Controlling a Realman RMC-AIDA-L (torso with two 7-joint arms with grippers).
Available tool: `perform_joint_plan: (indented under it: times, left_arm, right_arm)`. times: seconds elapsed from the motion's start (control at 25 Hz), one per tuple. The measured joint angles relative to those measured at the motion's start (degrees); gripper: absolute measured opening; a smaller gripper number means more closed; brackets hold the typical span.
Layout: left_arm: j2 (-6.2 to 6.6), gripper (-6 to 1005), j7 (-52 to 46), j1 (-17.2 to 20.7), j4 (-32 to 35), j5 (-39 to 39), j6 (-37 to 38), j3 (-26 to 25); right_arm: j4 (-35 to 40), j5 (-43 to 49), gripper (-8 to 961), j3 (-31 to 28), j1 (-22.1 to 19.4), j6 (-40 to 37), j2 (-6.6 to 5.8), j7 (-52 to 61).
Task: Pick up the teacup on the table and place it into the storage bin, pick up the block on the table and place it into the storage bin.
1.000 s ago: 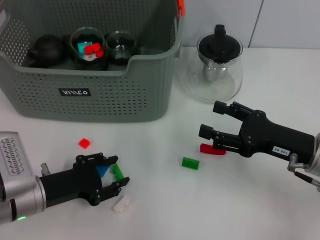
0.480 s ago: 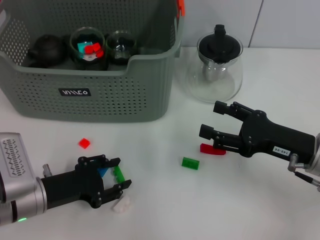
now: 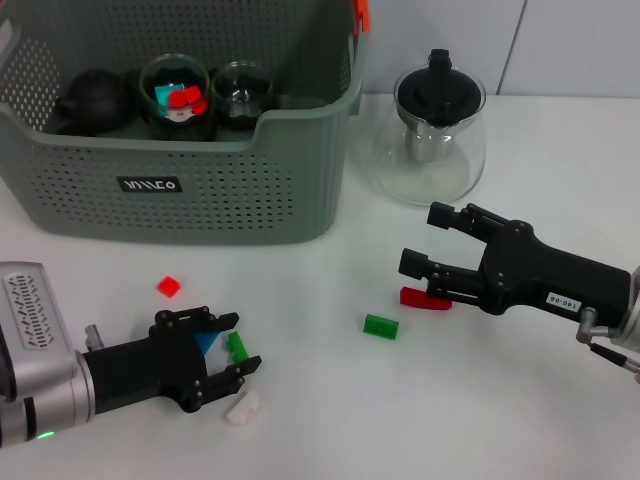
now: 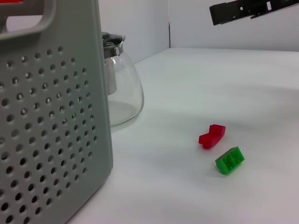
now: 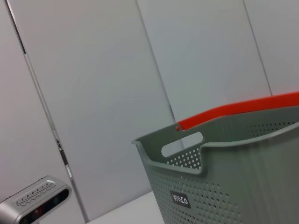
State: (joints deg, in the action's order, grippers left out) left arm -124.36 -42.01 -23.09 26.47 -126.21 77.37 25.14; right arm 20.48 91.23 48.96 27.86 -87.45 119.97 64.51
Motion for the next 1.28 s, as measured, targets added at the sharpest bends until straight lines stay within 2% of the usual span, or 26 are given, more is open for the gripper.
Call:
perform_joint_plan:
  times: [0.88, 1.12, 1.28]
  left_arm:
    - [-0.09, 563, -0.01, 0.32, -0.02, 0.0, -0.62, 0.44]
    - [-0.09, 405, -0.47, 0.2, 0.11, 0.15, -0.38, 0.39]
    - [-0.07, 405, -0.69, 0.55, 1.45, 0.68, 3.22, -1.12]
  right_arm:
    - [0.0, 0.0, 945, 0.12, -0.27, -0.02, 0.0, 0.0]
    - [0.0, 0.0, 945, 0.14, -0.47, -0.41, 0.0, 0.0]
    - [0.0, 0.0, 945, 0.05, -0.62, -0.47, 0.0, 0.0]
